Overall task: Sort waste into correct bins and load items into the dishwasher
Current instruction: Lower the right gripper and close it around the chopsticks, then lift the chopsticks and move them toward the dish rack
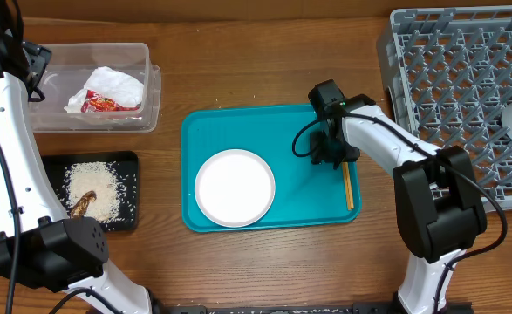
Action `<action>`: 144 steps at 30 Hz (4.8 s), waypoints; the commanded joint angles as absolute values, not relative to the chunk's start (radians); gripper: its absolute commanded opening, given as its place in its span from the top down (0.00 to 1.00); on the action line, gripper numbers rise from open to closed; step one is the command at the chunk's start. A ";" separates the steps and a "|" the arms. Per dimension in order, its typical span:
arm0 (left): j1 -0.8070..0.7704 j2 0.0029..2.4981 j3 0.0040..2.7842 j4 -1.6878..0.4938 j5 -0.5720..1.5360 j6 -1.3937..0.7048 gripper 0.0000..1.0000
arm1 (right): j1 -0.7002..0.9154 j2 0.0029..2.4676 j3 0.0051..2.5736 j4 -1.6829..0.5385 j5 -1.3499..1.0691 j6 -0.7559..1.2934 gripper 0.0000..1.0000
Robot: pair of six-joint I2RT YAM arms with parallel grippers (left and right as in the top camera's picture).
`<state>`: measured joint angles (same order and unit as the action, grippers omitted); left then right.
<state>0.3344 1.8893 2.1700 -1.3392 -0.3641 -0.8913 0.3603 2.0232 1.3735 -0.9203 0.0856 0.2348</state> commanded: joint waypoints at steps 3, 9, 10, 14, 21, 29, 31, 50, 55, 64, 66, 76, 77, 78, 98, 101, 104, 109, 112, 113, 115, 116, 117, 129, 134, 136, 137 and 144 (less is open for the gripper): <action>0.332 1.893 2.174 -1.338 -0.383 -0.891 0.00 | 0.357 2.063 1.427 -0.968 0.093 0.236 0.45; 0.332 1.893 2.174 -1.338 -0.384 -0.891 0.00 | 0.356 2.063 1.518 -1.044 0.117 0.236 0.45; 0.332 1.893 2.174 -1.338 -0.384 -0.891 0.00 | 0.356 2.063 1.523 -1.047 0.133 0.236 0.45; 0.332 1.893 2.174 -1.337 -0.383 -0.891 0.00 | 0.356 2.063 1.519 -1.037 0.139 0.236 0.45; 0.332 1.893 2.174 -1.338 -0.384 -0.891 0.00 | 0.350 2.071 1.491 -0.999 0.157 0.235 0.44; 0.332 1.893 2.174 -1.338 -0.384 -0.891 0.00 | 0.336 2.074 1.491 -0.992 0.157 0.232 0.44; 0.332 1.893 2.174 -1.338 -0.383 -0.891 0.00 | 0.330 2.075 1.491 -0.993 0.157 0.233 0.44; 0.332 1.893 2.174 -1.338 -0.383 -0.891 0.00 | 0.326 2.087 1.491 -0.994 0.111 0.236 0.44; 0.332 1.893 2.174 -1.338 -0.383 -0.891 0.00 | 0.326 2.088 1.485 -0.989 0.111 0.236 0.44; 0.332 1.893 2.174 -1.338 -0.383 -0.891 0.00 | 0.326 2.088 1.398 -0.927 0.104 0.236 0.44; 0.331 1.893 2.174 -1.338 -0.384 -0.891 0.00 | 0.326 2.088 1.396 -0.926 0.102 0.236 0.44; 0.332 1.893 2.174 -1.338 -0.384 -0.891 0.00 | 0.327 2.088 1.396 -0.928 0.057 0.237 0.49; 0.332 1.893 2.174 -1.338 -0.384 -0.891 0.00 | 0.328 2.088 1.396 -0.929 0.058 0.237 0.49; 0.332 1.893 2.174 -1.338 -0.383 -0.891 0.00 | 0.328 2.088 1.396 -0.930 0.058 0.237 0.49; 0.331 1.893 2.174 -1.338 -0.384 -0.891 0.00 | 0.332 2.088 1.269 -0.875 0.138 0.344 0.85; 0.332 1.893 2.174 -1.338 -0.383 -0.891 0.00 | 0.345 2.088 1.269 -0.874 0.188 0.372 0.87; 0.332 1.893 2.174 -1.338 -0.383 -0.891 0.00 | 0.356 2.088 1.271 -0.875 0.190 0.372 0.91; 0.332 1.893 2.174 -1.338 -0.384 -0.891 0.00 | 0.359 2.087 1.324 -0.931 0.183 0.372 0.96; 0.332 1.893 2.174 -1.338 -0.384 -0.891 0.00 | 0.355 2.077 1.393 -0.981 0.182 0.376 0.96; 0.332 1.893 2.174 -1.338 -0.384 -0.891 0.00 | 0.350 2.070 1.424 -0.998 0.182 0.375 0.96; 0.332 1.893 2.174 -1.338 -0.384 -0.891 0.00 | 0.337 2.053 1.484 -1.030 0.183 0.366 0.96; 0.332 1.893 2.174 -1.338 -0.384 -0.891 0.00 | 0.326 2.041 1.522 -1.049 0.183 0.358 0.96; 0.332 1.893 2.174 -1.338 -0.383 -0.891 0.00 | 0.313 2.030 1.555 -1.066 0.183 0.343 0.96; 0.332 1.893 2.174 -1.338 -0.384 -0.891 0.00 | 0.038 1.880 1.791 -1.101 0.204 0.128 0.96; 0.332 1.893 2.174 -1.338 -0.384 -0.891 0.00 | -0.076 1.878 1.792 -1.070 0.106 -0.030 0.96; 0.332 1.893 2.174 -1.338 -0.384 -0.891 0.00 | -0.109 1.878 1.792 -1.050 0.060 -0.060 0.96; 0.332 1.893 2.174 -1.338 -0.383 -0.891 0.00 | -0.123 1.878 1.792 -1.037 0.045 -0.061 0.96; 0.331 1.893 2.174 -1.338 -0.384 -0.891 0.00 | -0.188 1.880 1.790 -0.970 -0.020 -0.136 0.96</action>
<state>0.3344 1.8893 2.1700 -1.3392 -0.3641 -0.8913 -0.1761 1.8935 1.7802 -0.9836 0.0238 -0.0822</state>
